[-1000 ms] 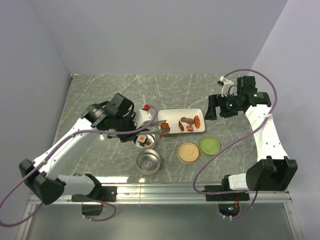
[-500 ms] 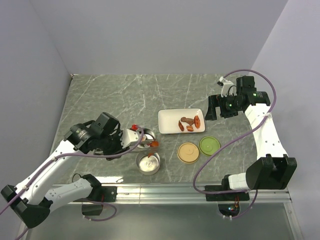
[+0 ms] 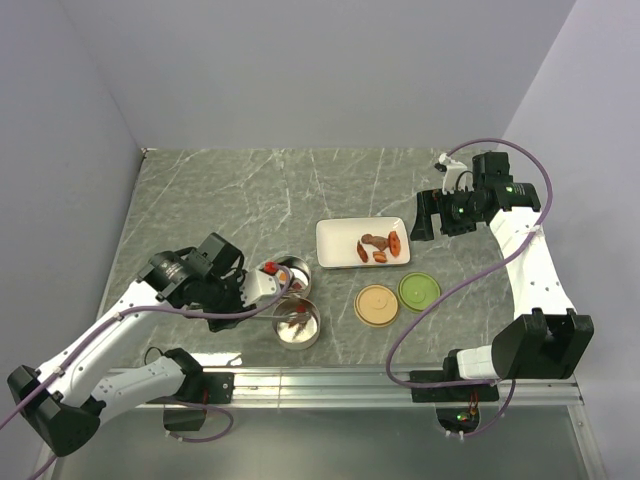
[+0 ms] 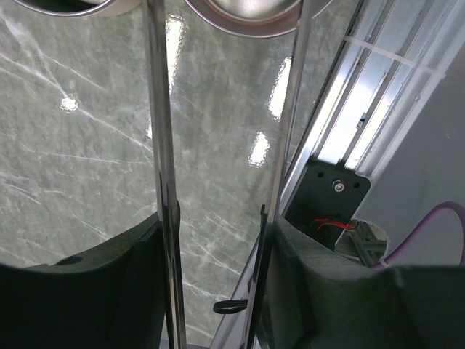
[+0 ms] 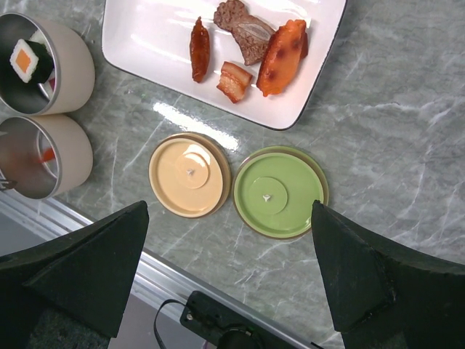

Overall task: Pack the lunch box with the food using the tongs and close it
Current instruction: Place the food into the lunch box, then pick up the food using the clamp

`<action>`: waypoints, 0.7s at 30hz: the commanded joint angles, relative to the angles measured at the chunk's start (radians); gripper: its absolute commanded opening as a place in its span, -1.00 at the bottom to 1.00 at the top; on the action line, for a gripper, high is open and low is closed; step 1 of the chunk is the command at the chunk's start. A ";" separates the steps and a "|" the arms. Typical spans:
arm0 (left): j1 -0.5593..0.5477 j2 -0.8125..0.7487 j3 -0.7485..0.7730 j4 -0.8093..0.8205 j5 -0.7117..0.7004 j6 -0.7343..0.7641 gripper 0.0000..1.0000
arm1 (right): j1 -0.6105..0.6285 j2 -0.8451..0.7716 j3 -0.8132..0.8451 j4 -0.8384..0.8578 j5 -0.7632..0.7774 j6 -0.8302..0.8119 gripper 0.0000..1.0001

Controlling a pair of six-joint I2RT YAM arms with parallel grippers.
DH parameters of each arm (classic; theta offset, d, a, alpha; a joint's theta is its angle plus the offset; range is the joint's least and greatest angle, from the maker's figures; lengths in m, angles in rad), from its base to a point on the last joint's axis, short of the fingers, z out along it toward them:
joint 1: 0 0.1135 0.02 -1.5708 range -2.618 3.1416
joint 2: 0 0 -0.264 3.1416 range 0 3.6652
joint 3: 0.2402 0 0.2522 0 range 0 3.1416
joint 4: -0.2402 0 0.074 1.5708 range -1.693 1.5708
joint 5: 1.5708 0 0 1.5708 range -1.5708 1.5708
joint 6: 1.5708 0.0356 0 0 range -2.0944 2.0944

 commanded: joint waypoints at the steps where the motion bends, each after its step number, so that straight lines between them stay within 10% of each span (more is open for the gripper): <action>1: 0.002 -0.001 0.028 0.004 0.003 0.015 0.08 | -0.007 0.002 0.026 0.001 -0.001 -0.008 0.99; 21: -0.009 0.524 0.535 0.183 -0.053 -0.121 0.10 | -0.007 0.025 0.066 0.007 -0.007 0.006 0.99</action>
